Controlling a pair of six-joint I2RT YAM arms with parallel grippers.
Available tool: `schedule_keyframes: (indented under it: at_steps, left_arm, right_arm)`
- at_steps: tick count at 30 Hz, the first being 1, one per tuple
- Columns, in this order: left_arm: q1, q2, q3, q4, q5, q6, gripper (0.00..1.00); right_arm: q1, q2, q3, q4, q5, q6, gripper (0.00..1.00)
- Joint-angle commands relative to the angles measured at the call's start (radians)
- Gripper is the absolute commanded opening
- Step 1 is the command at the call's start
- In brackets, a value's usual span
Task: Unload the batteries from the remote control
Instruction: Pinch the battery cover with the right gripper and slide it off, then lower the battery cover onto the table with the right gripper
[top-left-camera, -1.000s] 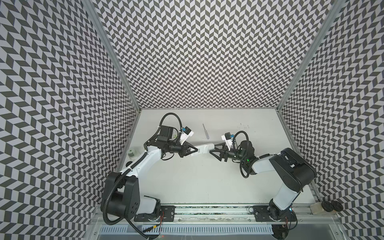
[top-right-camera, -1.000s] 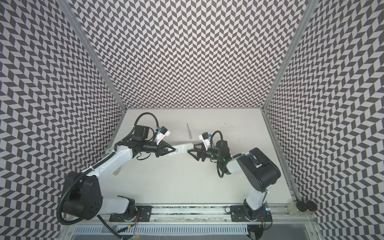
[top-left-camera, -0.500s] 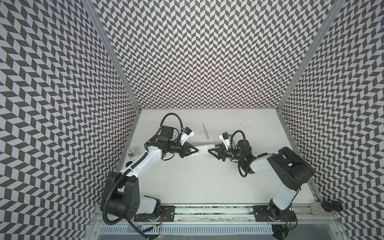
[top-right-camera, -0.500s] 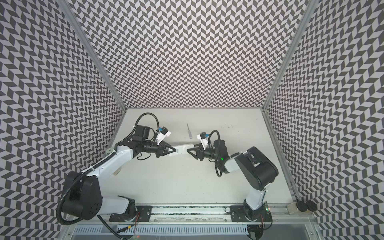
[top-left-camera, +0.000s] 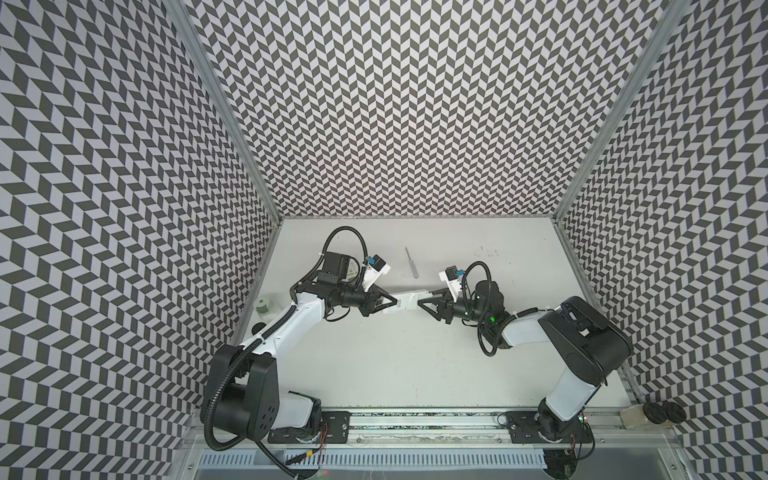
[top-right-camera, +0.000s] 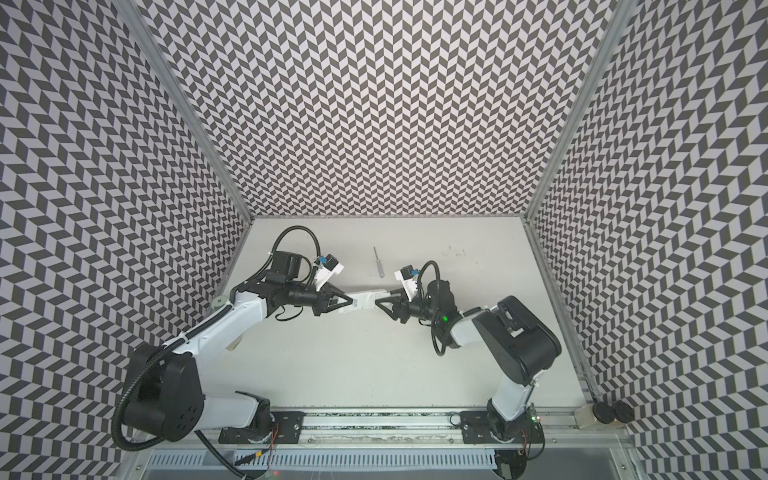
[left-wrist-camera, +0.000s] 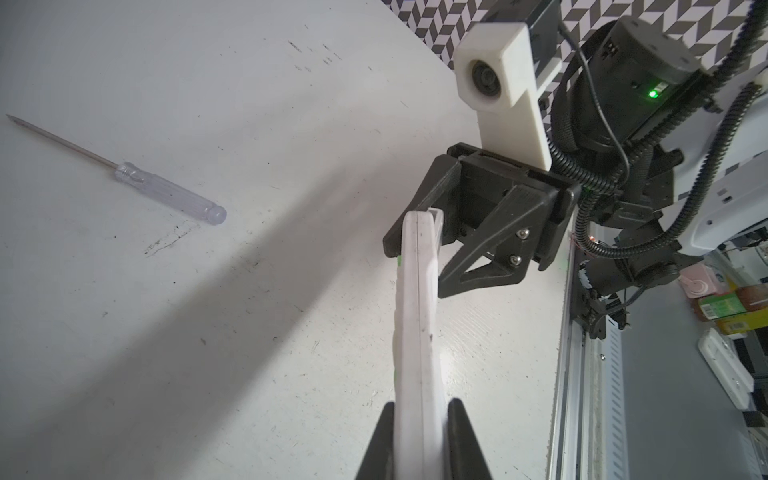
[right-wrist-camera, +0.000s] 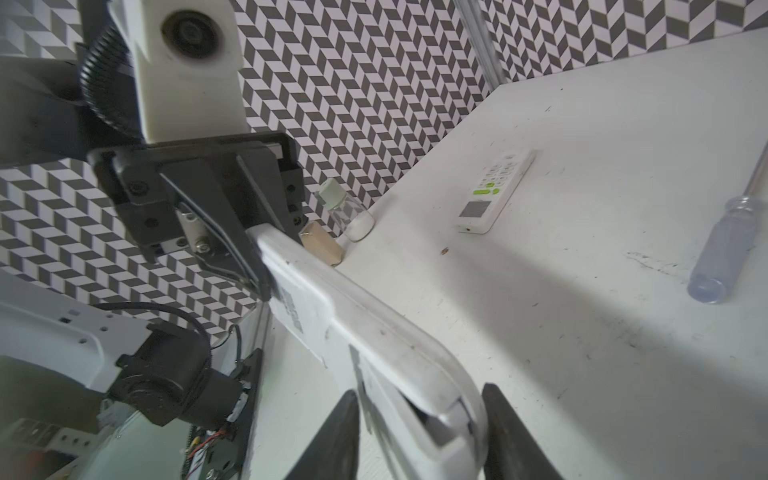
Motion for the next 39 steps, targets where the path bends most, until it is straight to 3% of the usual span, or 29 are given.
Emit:
schedule_keyframes:
  at_steps: [1, 14, 22, 29, 33, 39]
  left_arm:
    - [-0.005, -0.031, 0.007, 0.015, -0.069, -0.021, 0.00]
    - [-0.002, -0.026, -0.018, 0.034, -0.142, -0.007, 0.00]
    - [0.011, -0.013, -0.018, 0.034, -0.202, -0.010, 0.00]
    - [0.026, 0.007, -0.032, 0.058, -0.203, -0.011, 0.00]
    - [0.032, 0.012, -0.010, 0.034, -0.197, -0.014, 0.00]
    - [0.034, 0.008, -0.002, 0.025, -0.202, -0.013, 0.00]
  right_arm:
    - [0.009, -0.047, -0.012, -0.034, 0.034, -0.018, 0.51]
    - [0.009, -0.095, -0.046, -0.126, 0.051, -0.076, 0.51]
    - [0.026, -0.197, 0.013, -0.496, 0.234, -0.200, 0.51]
    - [0.119, -0.236, 0.091, -0.802, 0.438, -0.300, 0.49]
    - [0.147, -0.186, 0.149, -0.936, 0.468, -0.281, 0.37]
    - [0.179, -0.160, 0.165, -1.018, 0.490, -0.283, 0.31]
